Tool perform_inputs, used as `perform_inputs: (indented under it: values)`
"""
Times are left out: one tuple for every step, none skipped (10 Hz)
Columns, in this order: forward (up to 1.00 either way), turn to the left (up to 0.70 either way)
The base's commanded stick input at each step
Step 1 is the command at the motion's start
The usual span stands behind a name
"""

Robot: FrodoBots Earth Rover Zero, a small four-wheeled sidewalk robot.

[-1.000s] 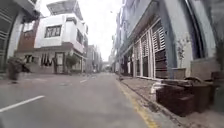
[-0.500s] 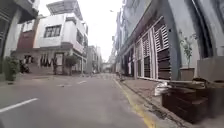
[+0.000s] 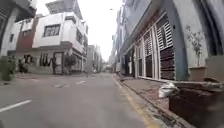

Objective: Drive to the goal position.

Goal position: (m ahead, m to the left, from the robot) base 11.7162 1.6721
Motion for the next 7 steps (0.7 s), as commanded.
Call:
perform_inputs:
  values:
    - [0.49, 0.0]
    - [0.49, 0.0]
    - [0.49, 0.0]
    - [0.49, 0.0]
    - [0.49, 0.0]
    - [0.49, 0.0]
    - [0.49, 0.0]
